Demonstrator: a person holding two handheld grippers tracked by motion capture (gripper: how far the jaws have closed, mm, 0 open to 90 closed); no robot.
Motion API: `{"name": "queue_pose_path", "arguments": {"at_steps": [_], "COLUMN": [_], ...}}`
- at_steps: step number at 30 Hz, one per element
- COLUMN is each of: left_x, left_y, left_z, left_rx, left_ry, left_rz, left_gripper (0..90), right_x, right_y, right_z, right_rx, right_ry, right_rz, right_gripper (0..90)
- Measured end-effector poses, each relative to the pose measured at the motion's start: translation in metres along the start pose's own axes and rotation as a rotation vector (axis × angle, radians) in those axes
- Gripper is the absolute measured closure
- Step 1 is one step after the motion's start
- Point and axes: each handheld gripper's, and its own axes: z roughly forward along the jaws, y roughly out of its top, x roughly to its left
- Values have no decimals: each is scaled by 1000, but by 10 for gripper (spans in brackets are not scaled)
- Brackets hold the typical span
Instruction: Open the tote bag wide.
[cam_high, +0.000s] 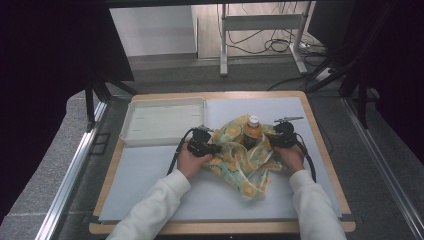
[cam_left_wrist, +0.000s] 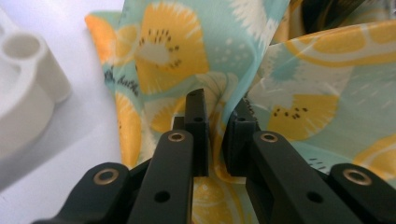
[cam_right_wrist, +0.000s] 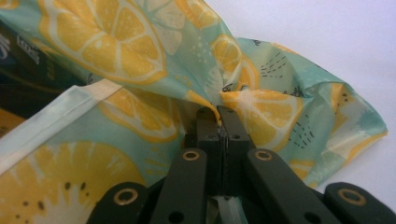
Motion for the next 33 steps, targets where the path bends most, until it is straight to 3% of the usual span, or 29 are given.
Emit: {"name": "queue_pose_path", "arguments": {"at_steps": [8, 11, 15, 21, 27, 30, 33], "left_x": [-1, -2, -6, -14, -35, -50, -66], "left_y": [-3, -2, 1, 3, -1, -2, -4], "left_z": [4, -5, -21, -36, -65, -79, -85], "left_rx": [7, -44, -103, -143, -218, -237, -239], "left_ry": [-3, -26, -19, -37, -65, -96, -123], "left_rz": [5, 14, 38, 57, 119, 162, 195], "left_gripper": [798, 739, 656, 625, 473, 352, 286], "right_x": [2, 1, -1, -1, -1, -2, -2], "right_y": [-2, -3, -1, 1, 0, -1, -4], "right_z": [-4, -9, -22, -38, -60, -72, -81], "right_rx": [4, -24, -68, -102, -168, -198, -216], "right_ry": [-15, -24, -25, -37, -40, -36, -33], "right_rz": [-18, -30, -36, -48, -39, -34, -26], "right_gripper": [865, 806, 742, 688, 627, 621, 618]}}
